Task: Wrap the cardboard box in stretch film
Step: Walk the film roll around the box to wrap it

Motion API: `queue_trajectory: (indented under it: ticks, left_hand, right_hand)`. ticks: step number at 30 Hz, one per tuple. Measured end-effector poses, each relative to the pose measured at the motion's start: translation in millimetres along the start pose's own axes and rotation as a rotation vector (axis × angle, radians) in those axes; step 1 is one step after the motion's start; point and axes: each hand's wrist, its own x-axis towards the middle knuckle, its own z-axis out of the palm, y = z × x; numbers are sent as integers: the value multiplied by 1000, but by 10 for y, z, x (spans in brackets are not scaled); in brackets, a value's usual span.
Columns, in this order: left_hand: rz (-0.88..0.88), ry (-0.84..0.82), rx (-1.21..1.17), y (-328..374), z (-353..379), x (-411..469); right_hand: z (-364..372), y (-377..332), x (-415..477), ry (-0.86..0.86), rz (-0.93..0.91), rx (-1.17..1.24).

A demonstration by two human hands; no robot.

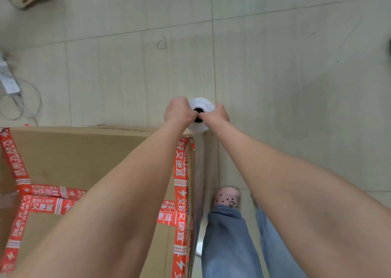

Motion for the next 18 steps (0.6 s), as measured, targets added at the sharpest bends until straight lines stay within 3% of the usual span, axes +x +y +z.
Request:
queue_trajectory:
  ticks: [2,4,9,13,16,18]
  left_hand:
    - [-3,12,26,-29,-4,11]
    - [-8,8,36,-70,-19,27]
    - [44,-9,15,-91,-64,140]
    - [-46,49,-40,-120,-110,189]
    - [-150,91,-90,-111,-164,203]
    - [-206,114,-142,-78,-192,223]
  right_hand:
    - [46,-24,-14,-77,112,117]
    - [72,-71,6,-89,102,145]
    - [67,-263,87,-73,-126,-209]
    - [57,-438,143,-72,-322,-398]
    - [54,-497,161,-65,-346,-336]
    - [47,-519,167,-92,-250,-243]
